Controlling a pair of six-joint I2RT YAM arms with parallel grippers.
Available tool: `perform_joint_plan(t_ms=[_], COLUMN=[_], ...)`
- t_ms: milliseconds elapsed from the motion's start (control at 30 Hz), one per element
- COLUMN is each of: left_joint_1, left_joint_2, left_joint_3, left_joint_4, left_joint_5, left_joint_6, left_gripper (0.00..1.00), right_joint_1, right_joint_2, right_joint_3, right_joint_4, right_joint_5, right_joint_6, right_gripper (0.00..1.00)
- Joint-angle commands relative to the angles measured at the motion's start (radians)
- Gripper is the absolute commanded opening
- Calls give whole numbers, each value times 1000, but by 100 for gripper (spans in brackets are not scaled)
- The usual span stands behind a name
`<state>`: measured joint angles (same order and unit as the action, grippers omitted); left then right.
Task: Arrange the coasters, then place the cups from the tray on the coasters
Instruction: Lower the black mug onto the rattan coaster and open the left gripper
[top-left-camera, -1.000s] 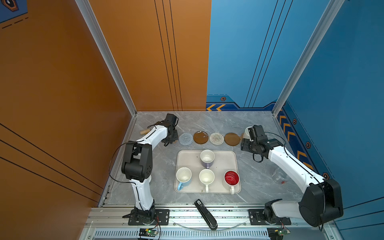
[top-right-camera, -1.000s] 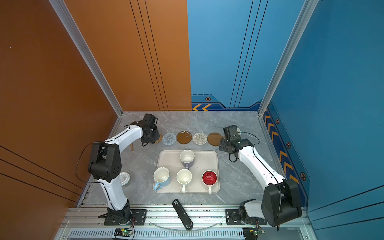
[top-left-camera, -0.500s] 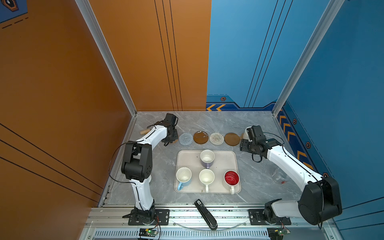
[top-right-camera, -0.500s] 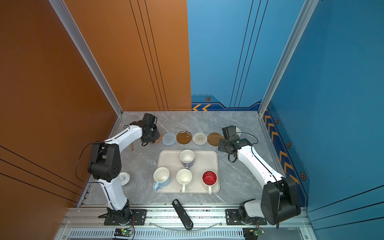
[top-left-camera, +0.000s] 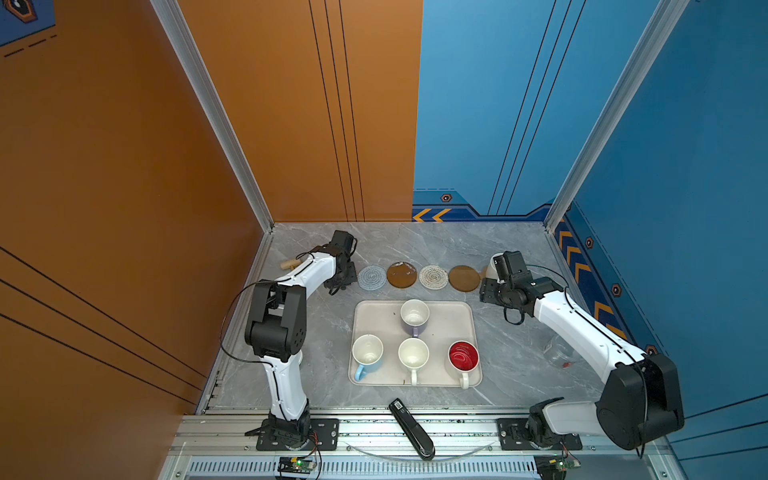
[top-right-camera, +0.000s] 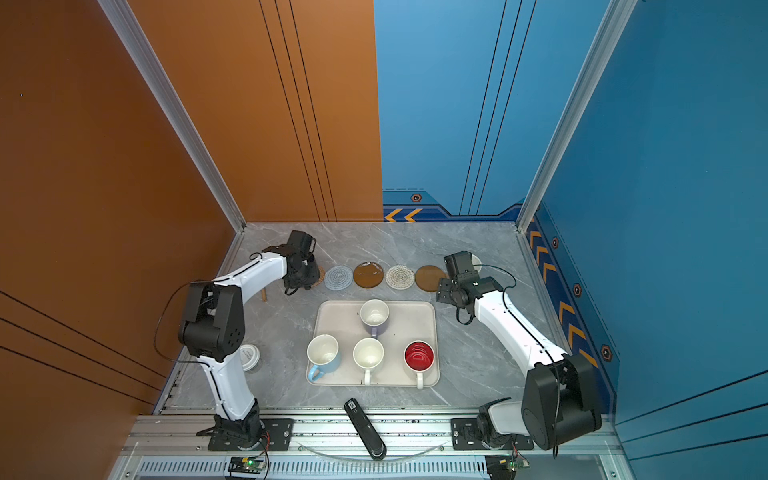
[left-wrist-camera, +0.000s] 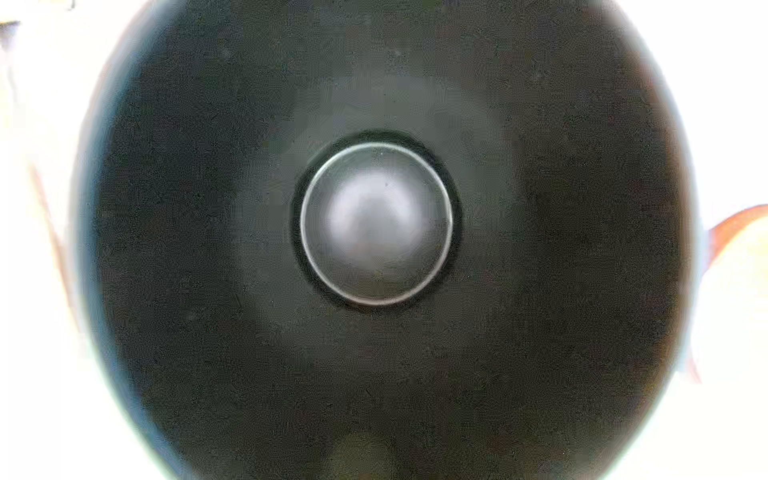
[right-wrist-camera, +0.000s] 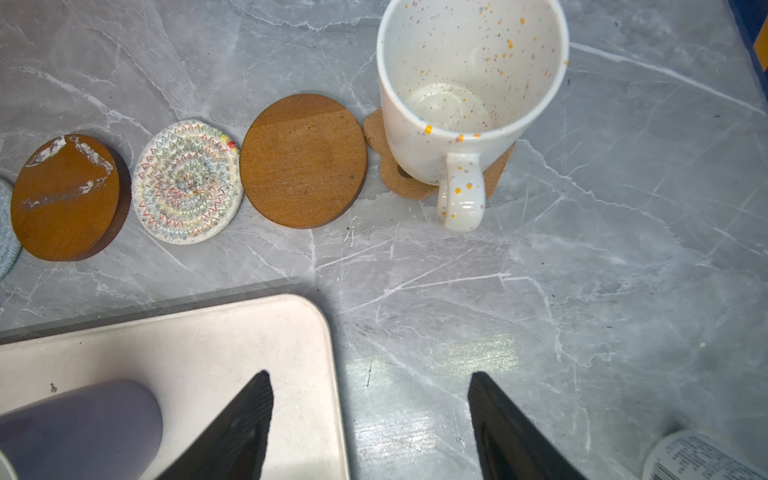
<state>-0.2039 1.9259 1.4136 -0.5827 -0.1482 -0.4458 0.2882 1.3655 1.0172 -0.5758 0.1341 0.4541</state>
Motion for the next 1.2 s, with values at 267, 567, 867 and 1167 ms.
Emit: perform_joint_plan(t_ms=[267, 567, 867, 1167], left_joint_1=[5, 5, 4, -11], left_joint_2=[9, 8, -30, -175], left_joint_3=[-24, -17, -35, -107], left_joint_4=[42, 43, 43, 41], left_joint_5=[-5, 4, 24, 3], left_joint_6=[-24, -31, -35, -45], left_gripper=[1, 33, 42, 44], right_joint_1=[7, 7, 8, 17], right_joint_2=[2, 1, -2, 3], right_joint_3=[9, 7, 9, 16], right_joint_4=[-37, -39, -40, -48], right_joint_5=[9, 9, 6, 1], right_joint_6=[18, 20, 20, 12], right_gripper=[73, 73, 73, 73])
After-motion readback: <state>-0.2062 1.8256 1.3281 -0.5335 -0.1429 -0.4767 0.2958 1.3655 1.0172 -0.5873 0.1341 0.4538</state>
